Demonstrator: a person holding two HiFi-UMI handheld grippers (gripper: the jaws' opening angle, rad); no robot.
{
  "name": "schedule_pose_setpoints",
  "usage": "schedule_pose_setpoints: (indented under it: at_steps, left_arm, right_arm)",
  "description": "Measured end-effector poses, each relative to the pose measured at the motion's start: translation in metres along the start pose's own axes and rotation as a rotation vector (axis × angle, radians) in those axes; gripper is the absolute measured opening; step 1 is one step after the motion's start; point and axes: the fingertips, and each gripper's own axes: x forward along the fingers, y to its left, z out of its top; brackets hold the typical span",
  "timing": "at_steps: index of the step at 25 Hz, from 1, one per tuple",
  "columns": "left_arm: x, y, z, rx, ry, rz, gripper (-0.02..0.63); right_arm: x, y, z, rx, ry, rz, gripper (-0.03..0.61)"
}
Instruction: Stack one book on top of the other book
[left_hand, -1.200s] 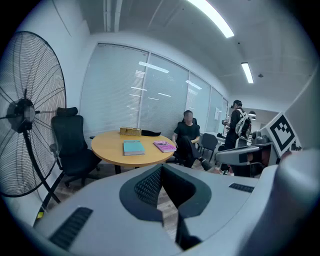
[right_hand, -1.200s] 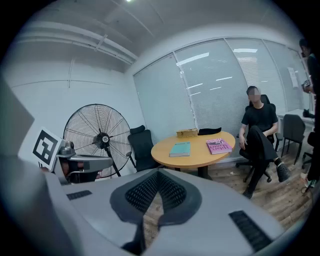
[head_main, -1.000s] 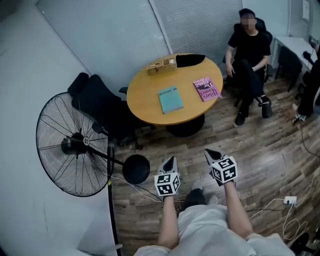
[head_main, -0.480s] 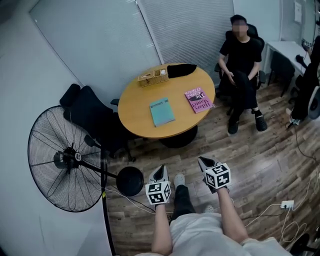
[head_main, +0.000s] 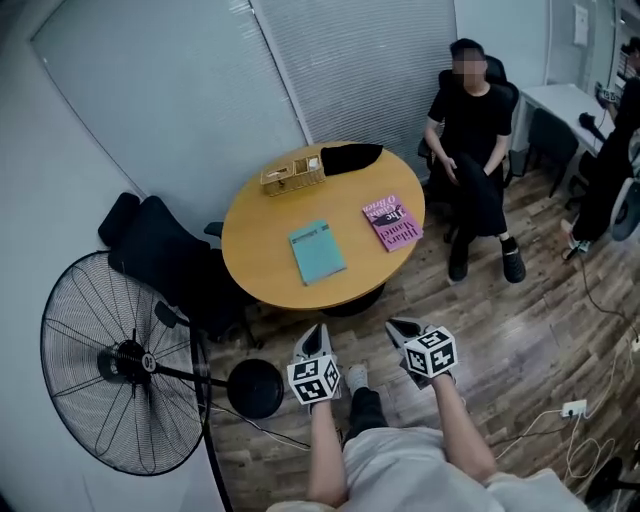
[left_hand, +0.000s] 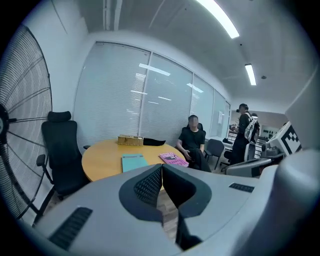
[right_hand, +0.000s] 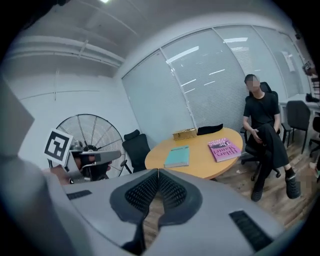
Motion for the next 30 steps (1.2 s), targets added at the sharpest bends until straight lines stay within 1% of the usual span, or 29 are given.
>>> schedule_pose_setpoints:
  at_steps: [3,6,10,14,20,24,30]
  left_arm:
    - [0.033,0.016,0.011,-0.01,0.01,-0.013,0.028]
    - [0.063,0.031,0.018,-0.04,0.008,-0.019,0.028]
    - [0.104,0.064,0.022,-0.049,0.032,-0.035,0.028]
    - [0.128,0.098,0.02,-0.084,0.063,-0.041,0.028]
    - [0.174,0.136,0.038,-0.072,0.093,-0.068,0.028]
    - [0.202,0.151,0.043,-0.056,0.123,-0.093,0.028]
    - [0.235,0.176,0.044,-0.084,0.146,-0.11,0.029]
  right_arm:
    - [0.031,-0.001,0.001,-0.024,0.049,0.002,0.021]
    - [0.056,-0.012,0.007,-0.043,0.082,-0.012,0.021]
    - [0.102,-0.031,0.027,-0.052,0.085,-0.052,0.021]
    - [0.135,-0.032,0.035,-0.022,0.078,-0.04,0.021]
    - [0.188,-0.037,0.058,-0.031,0.1,-0.028,0.02]
    - [0.218,-0.045,0.062,-0.037,0.143,-0.054,0.021]
    - [0.25,-0.058,0.067,-0.014,0.159,-0.086,0.021]
